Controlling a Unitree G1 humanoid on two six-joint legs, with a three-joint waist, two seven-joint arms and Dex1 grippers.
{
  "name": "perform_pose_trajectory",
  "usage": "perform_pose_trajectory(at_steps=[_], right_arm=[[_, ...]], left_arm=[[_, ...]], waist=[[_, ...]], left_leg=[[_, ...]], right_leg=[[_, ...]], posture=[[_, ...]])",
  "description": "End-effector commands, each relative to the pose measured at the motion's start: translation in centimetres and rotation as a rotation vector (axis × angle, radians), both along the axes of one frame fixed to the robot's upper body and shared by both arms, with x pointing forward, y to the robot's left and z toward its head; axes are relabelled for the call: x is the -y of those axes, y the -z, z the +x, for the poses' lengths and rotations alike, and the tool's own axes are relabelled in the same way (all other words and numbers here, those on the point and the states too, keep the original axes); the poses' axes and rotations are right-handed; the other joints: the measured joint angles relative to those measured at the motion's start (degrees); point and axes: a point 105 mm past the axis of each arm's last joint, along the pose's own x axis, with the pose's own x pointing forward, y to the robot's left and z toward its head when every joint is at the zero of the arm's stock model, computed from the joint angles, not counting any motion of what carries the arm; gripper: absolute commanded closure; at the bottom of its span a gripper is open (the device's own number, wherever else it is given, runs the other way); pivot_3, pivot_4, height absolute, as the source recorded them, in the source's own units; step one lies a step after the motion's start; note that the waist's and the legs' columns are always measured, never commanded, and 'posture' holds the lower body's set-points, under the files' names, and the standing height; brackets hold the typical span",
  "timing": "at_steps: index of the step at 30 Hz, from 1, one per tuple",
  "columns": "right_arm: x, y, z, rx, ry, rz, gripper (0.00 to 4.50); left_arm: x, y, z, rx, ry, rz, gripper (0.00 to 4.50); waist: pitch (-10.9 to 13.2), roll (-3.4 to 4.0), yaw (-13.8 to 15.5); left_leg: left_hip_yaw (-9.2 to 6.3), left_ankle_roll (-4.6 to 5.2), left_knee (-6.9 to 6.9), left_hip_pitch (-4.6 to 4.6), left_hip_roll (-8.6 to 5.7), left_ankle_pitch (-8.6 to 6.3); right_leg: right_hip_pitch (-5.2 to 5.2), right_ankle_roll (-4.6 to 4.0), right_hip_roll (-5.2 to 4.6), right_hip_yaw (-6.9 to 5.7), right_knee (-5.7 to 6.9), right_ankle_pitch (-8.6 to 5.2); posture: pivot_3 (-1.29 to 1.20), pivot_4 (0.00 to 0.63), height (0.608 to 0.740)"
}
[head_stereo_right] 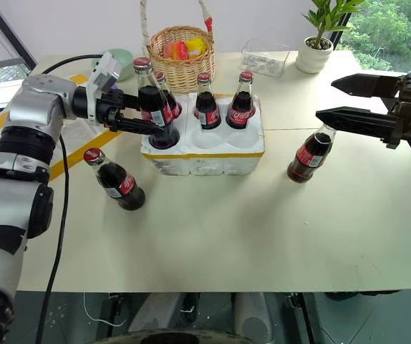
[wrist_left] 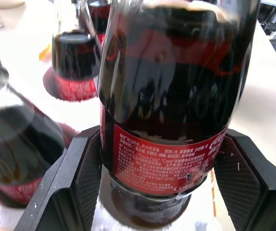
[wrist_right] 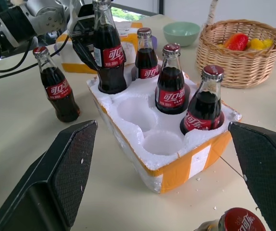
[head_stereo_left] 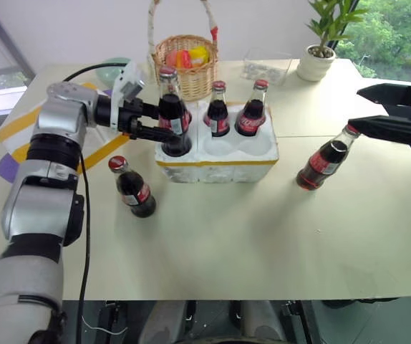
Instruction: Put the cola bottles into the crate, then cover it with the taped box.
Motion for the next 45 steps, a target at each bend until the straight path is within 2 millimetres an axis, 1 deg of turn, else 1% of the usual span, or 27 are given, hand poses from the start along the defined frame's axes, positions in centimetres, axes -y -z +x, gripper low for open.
perform_pose_trajectory(at_steps=[1, 5, 7, 8, 9, 11, 12, 14, 17, 20, 22, 25, 27, 30, 33, 36, 38, 41, 45], right_arm=[[-0.3, -1.7, -0.9, 0.075, -0.01, -0.02, 0.0], [-0.5, -1.9, -0.8, 0.077, -0.018, -0.023, 0.0], [-0.5, -1.9, -0.8, 0.076, -0.021, -0.025, 0.0], [-0.6, -1.9, -0.8, 0.077, -0.023, -0.025, 0.0], [-0.6, -1.9, -0.8, 0.077, -0.024, -0.025, 0.0], [-0.7, -1.8, -0.7, 0.077, -0.029, -0.024, 0.0], [-0.8, -1.8, -0.6, 0.077, -0.03, -0.024, 0.0], [-0.9, -1.7, -0.5, 0.076, -0.037, -0.024, 0.0], [-1.1, -1.9, -0.1, 0.087, -0.051, -0.03, 0.0], [-1.6, -3.0, 0.2, 0.121, -0.068, -0.025, 0.0], [-2.3, -4.0, 0.3, 0.153, -0.09, -0.02, 0.0], [-4.1, -5.1, 0.7, 0.199, -0.136, -0.021, 0.0], [-5.6, -5.3, 0.8, 0.215, -0.181, -0.03, 0.0], [-7.8, -5.2, 0.8, 0.222, -0.256, -0.046, 0.0], [-11.3, -4.6, 0.5, 0.207, -0.369, -0.056, 0.0], [-14.3, -3.2, 0.0, 0.17, -0.466, -0.078, 0.0], [-16.0, -1.7, 0.3, 0.133, -0.494, -0.092, 0.0], [-17.8, 0.5, 1.1, 0.083, -0.493, -0.106, 0.0], [-18.8, 1.5, 1.6, 0.068, -0.487, -0.107, 0.0]], left_arm=[[0.2, -0.9, -0.1, 0.069, 0.009, -0.038, 1.76], [0.2, 0.7, 0.2, 0.054, -0.023, -0.027, 1.76], [0.1, 1.1, 0.3, 0.051, -0.035, -0.02, 1.76], [0.1, 1.2, 0.3, 0.048, -0.039, -0.022, 1.26], [0.0, 1.2, 0.3, 0.046, -0.041, -0.025, 0.56], [-0.1, 1.0, 0.3, 0.054, -0.052, -0.033, 0.03], [-0.1, 1.0, 0.4, 0.057, -0.057, -0.035, 0.03], [-0.4, 0.5, 0.5, 0.073, -0.076, -0.047, 0.03], [-1.8, -1.1, 0.2, 0.099, -0.107, -0.065, 0.03], [-3.4, -3.7, -0.6, 0.113, -0.135, -0.115, 0.03], [-4.6, -5.3, -1.5, 0.113, -0.147, -0.145, 0.03], [-6.6, -7.2, -3.8, 0.129, -0.146, -0.156, 0.03], [-7.8, -8.3, -5.4, 0.143, -0.154, -0.148, 0.03], [-8.9, -9.0, -7.7, 0.138, -0.164, -0.115, 0.03], [-10.5, -7.6, -10.8, 0.102, -0.18, 0.002, 0.03], [-11.6, -6.9, -12.6, 0.064, -0.21, 0.056, 0.03], [-12.1, -6.7, -13.5, 0.049, -0.228, 0.064, 0.03], [-12.6, -6.0, -14.2, 0.035, -0.247, 0.086, 0.03], [-12.6, -4.6, -14.6, 0.005, -0.246, 0.119, 0.03]], waist=[[0.0, 0.0, 0.0], [0.0, 0.0, 0.0], [0.0, 0.0, 0.0], [0.0, 0.0, 0.0], [0.0, 0.0, -0.1], [0.0, 0.0, 0.0], [0.0, 0.0, 0.0], [0.0, 0.0, 0.0], [0.0, 0.0, -0.2], [0.0, 0.01, -0.6], [0.0, 0.01, -1.0], [0.0, 0.01, -1.5], [0.0, 0.01, -1.7], [0.0, 0.01, -1.8], [0.0, 0.02, -2.2], [0.0, -0.02, -2.0], [0.0, -0.06, -1.5], [-0.1, -0.13, -1.1], [-0.1, -0.15, -1.1]], left_leg=[[0.0, 0.0, 0.0, 0.0, 0.0, 0.0], [0.0, 0.0, 0.0, 0.0, 0.0, 0.0], [0.0, 0.0, 0.0, 0.0, 0.0, 0.0], [0.0, -0.01, 0.0, 0.01, 0.0, 0.0], [0.0, -0.01, 0.0, 0.0, 0.0, 0.0], [0.0, 0.0, 0.0, 0.0, 0.0, 0.0], [0.0, 0.01, 0.0, 0.01, 0.0, -0.01], [0.0, 0.02, 0.0, 0.01, 0.0, -0.01], [0.0, 0.01, 0.0, 0.01, 0.01, -0.01], [0.0, -0.01, -0.03, 0.01, 0.01, 0.0], [0.0, -0.02, -0.04, 0.01, 0.02, 0.0], [-0.01, -0.04, -0.07, 0.01, 0.02, 0.01], [0.0, -0.08, -0.07, 0.03, 0.03, 0.02], [0.01, -0.11, -0.1, 0.03, 0.05, 0.04], [0.01, -0.16, -0.13, 0.03, 0.04, 0.07], [0.02, -0.19, -0.2, 0.03, 0.07, 0.08], [-0.01, -0.06, -0.18, 0.03, 0.07, 0.0], [-0.06, 0.0, -0.08, 0.05, 0.03, -0.02], [-0.06, -0.03, -0.06, 0.1, -0.01, -0.01]], right_leg=[[0.0, 0.0, 0.0, 0.0, 0.0, 0.0], [0.01, 0.0, -0.01, 0.0, 0.0, 0.0], [0.0, 0.0, -0.01, 0.01, 0.0, 0.0], [0.0, 0.0, -0.01, 0.01, 0.0, 0.0], [0.0, 0.0, -0.01, 0.01, 0.0, 0.0], [0.0, 0.0, -0.01, 0.0, 0.0, 0.0], [0.0, 0.0, -0.01, 0.0, 0.0, 0.0], [0.01, 0.0, -0.01, 0.01, 0.0, 0.0], [0.01, 0.0, 0.0, 0.01, 0.0, 0.0], [-0.04, 0.0, 0.0, 0.0, 0.0, 0.0], [-0.06, 0.0, 0.0, 0.0, 0.02, 0.0], [-0.07, 0.0, 0.0, 0.0, 0.02, 0.0], [-0.07, 0.0, 0.01, 0.0, 0.02, 0.0], [-0.09, -0.01, 0.02, 0.01, 0.03, 0.0], [-0.13, -0.01, 0.01, 0.04, 0.06, 0.0], [-0.22, -0.03, 0.01, 0.07, 0.12, -0.01], [-0.18, -0.04, 0.02, 0.04, 0.08, -0.01], [-0.06, -0.05, 0.0, -0.02, 0.08, 0.0], [0.03, -0.06, -0.02, -0.04, 0.04, 0.01]], posture=[[0.0, 0.15, 0.738], [0.0, 0.15, 0.738], [0.0, 0.15, 0.738], [0.0, 0.15, 0.738], [0.0, 0.15, 0.738], [0.0, 0.15, 0.738], [0.0, 0.15, 0.738], [0.0, 0.15, 0.738], [0.0, 0.15, 0.738], [0.0, 0.15, 0.738], [0.0, 0.15, 0.738], [0.0, 0.15, 0.738], [0.0, 0.15, 0.738], [0.0, 0.15, 0.738], [0.0, 0.15, 0.738], [0.0, 0.15, 0.738], [0.0, 0.15, 0.738], [0.0, 0.15, 0.738], [0.0, 0.15, 0.738]])
